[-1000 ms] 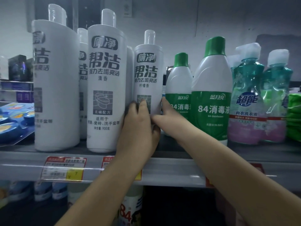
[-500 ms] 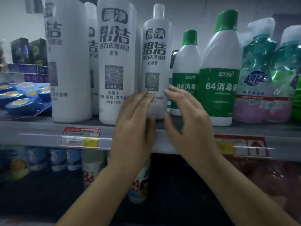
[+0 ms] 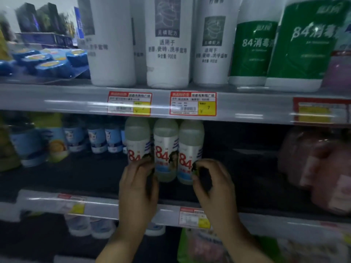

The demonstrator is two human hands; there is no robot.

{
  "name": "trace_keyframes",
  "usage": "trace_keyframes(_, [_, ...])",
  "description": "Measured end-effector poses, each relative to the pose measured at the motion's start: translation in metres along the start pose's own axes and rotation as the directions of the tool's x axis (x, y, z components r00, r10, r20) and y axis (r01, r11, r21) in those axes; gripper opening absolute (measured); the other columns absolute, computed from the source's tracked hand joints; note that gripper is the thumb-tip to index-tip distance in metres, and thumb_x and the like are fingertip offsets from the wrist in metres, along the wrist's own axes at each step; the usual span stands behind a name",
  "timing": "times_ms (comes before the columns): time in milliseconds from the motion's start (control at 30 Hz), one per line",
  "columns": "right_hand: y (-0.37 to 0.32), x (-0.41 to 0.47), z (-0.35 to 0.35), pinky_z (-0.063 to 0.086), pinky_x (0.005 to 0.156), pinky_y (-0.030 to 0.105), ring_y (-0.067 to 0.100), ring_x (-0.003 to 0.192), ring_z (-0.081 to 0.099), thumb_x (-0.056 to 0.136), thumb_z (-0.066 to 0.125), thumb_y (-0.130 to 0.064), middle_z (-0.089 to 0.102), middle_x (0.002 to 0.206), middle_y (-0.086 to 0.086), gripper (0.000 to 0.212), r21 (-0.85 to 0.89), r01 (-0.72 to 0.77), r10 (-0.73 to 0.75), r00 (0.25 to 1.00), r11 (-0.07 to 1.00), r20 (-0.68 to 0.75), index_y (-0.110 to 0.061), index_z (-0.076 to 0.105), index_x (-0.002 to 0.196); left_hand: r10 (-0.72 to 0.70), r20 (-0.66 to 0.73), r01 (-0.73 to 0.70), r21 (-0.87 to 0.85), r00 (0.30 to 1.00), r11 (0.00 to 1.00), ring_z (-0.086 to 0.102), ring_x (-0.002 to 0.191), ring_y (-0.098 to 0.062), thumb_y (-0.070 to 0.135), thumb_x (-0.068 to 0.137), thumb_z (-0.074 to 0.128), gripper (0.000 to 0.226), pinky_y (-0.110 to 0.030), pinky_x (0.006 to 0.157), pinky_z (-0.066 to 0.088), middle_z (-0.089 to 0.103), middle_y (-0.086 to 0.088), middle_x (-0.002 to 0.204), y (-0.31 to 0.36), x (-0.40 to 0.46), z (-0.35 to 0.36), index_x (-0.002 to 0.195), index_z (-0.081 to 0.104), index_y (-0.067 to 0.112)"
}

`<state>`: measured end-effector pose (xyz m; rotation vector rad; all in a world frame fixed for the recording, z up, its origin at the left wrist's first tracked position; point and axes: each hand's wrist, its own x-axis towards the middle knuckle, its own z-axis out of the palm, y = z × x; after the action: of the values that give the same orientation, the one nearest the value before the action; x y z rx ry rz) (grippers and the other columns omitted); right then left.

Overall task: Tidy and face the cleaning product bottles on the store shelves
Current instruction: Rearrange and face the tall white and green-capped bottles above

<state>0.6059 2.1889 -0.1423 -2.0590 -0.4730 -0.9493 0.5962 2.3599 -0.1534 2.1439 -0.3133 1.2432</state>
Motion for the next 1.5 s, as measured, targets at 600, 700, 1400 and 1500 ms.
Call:
trace_keyframes(600, [0.029, 0.031, 0.049, 0.043, 0.063, 0.008, -0.010, 0.079, 0.052, 0.074, 0.075, -0.025, 0.053, 0.091, -0.020, 0.051, 0.190, -0.403, 0.390, 0.915, 0.895, 0.101, -0.022, 0.043, 0.114, -0.460, 0.123, 0.476, -0.259, 0.880, 0.841, 0.045, 0.125, -0.019, 0.022, 0.083, 0.065, 0.074, -0.045, 0.102, 0.043, 0.042, -0.007, 0.140, -0.063, 0.030, 0.034, 0.143, 0.023, 0.018])
trace_keyframes(700, [0.031, 0.030, 0.050, 0.043, 0.061, 0.006, -0.012, 0.079, 0.051, 0.075, 0.075, -0.023, 0.051, 0.090, -0.022, 0.053, 0.209, -0.416, 0.405, 0.909, 0.885, 0.094, -0.023, 0.040, 0.114, -0.468, 0.112, 0.480, -0.266, 0.876, 0.836, 0.047, 0.123, -0.018, 0.018, 0.082, 0.066, 0.072, -0.044, 0.101, 0.044, 0.045, -0.007, 0.136, -0.062, 0.031, 0.032, 0.142, 0.026, 0.015])
trace_keyframes(1400, [0.033, 0.024, 0.049, 0.049, 0.084, 0.027, 0.012, 0.106, 0.056, 0.078, 0.071, -0.015, 0.057, 0.124, 0.002, 0.054, 0.303, -0.461, 0.454, 0.886, 0.834, 0.099, -0.018, 0.046, 0.127, -0.445, 0.144, 0.468, -0.304, 0.884, 0.830, 0.051, 0.113, -0.011, 0.019, 0.085, 0.064, 0.062, -0.029, 0.094, 0.045, 0.051, 0.000, 0.129, -0.053, 0.031, 0.026, 0.138, 0.032, 0.017])
trace_keyframes(1500, [0.030, 0.024, 0.048, 0.048, 0.084, 0.027, 0.014, 0.108, 0.056, 0.078, 0.071, -0.014, 0.056, 0.124, 0.003, 0.055, 0.294, -0.444, 0.439, 0.894, 0.847, 0.085, -0.018, 0.046, 0.126, -0.463, 0.159, 0.490, -0.296, 0.872, 0.820, 0.048, 0.123, -0.017, 0.023, 0.083, 0.066, 0.074, -0.041, 0.102, 0.044, 0.046, -0.005, 0.137, -0.060, 0.030, 0.029, 0.143, 0.023, 0.017])
